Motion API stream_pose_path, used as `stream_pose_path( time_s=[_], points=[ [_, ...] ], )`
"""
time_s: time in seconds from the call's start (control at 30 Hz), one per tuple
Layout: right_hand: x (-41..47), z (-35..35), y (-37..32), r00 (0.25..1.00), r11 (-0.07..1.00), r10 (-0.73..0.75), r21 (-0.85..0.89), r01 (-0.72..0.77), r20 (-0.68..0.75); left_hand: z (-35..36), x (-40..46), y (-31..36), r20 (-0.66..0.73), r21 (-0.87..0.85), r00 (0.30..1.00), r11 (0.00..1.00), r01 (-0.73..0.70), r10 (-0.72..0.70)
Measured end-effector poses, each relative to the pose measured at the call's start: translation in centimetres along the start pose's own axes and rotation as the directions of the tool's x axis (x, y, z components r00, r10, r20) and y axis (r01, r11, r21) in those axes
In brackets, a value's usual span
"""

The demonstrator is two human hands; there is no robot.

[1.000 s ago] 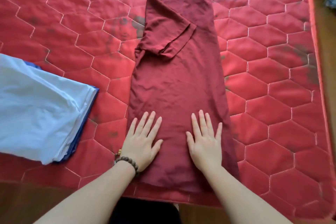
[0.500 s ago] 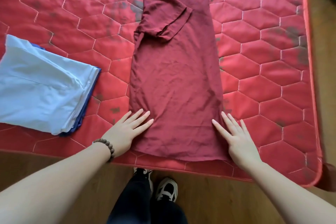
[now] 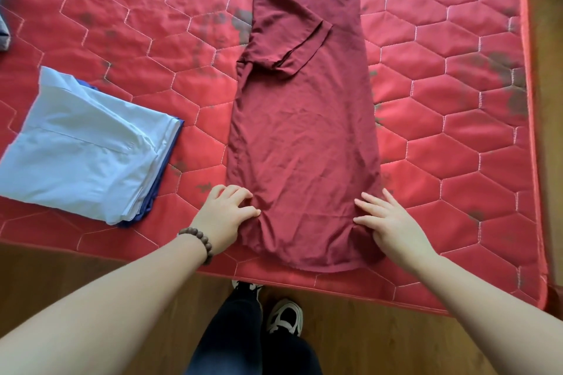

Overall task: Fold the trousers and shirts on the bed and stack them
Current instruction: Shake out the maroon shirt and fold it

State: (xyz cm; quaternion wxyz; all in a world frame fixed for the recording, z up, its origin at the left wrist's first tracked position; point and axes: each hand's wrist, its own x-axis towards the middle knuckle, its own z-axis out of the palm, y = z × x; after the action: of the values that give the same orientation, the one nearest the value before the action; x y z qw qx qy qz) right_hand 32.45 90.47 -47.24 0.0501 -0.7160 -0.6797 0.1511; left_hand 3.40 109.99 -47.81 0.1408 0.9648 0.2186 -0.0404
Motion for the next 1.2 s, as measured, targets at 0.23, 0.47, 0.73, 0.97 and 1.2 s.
stream_pose_path(
  time_s=[0.23, 0.47, 0.73, 0.97, 1.2],
  points=[
    [8.1, -7.8, 1.9, 0.888, 0.758, 0.258, 0.490, -0.431, 0.382, -6.5, 7.6, -2.7, 0.264, -0.741, 0.927, 0.559, 0.371, -0.265],
    [21.5, -9.8, 6.8, 0.610, -0.090, 0.528, 0.753, -0.652, 0.591, -8.0, 18.8, -10.1, 0.543, -0.839, 0.682, -0.314, 0.444, -0.490],
    [21.8, -5.4, 7.7, 0.548, 0.257, 0.760, 0.613, -0.747, 0.349, -6.1, 17.0, -8.3, -0.286, -0.638, 0.671, 0.658, 0.399, -0.684],
    [21.5, -5.8, 7.9, 0.575, 0.317, 0.747, 0.582, -0.749, 0.333, -2.8, 12.2, -1.7, -0.002, -0.140, 1.000, 0.990, 0.023, -0.023],
    [21.6, -5.7, 8.4, 0.663, 0.370, 0.699, 0.658, -0.656, 0.267, -3.5, 14.4, -2.5, -0.041, -0.671, 0.774, 0.591, 0.448, -0.632]
  ],
)
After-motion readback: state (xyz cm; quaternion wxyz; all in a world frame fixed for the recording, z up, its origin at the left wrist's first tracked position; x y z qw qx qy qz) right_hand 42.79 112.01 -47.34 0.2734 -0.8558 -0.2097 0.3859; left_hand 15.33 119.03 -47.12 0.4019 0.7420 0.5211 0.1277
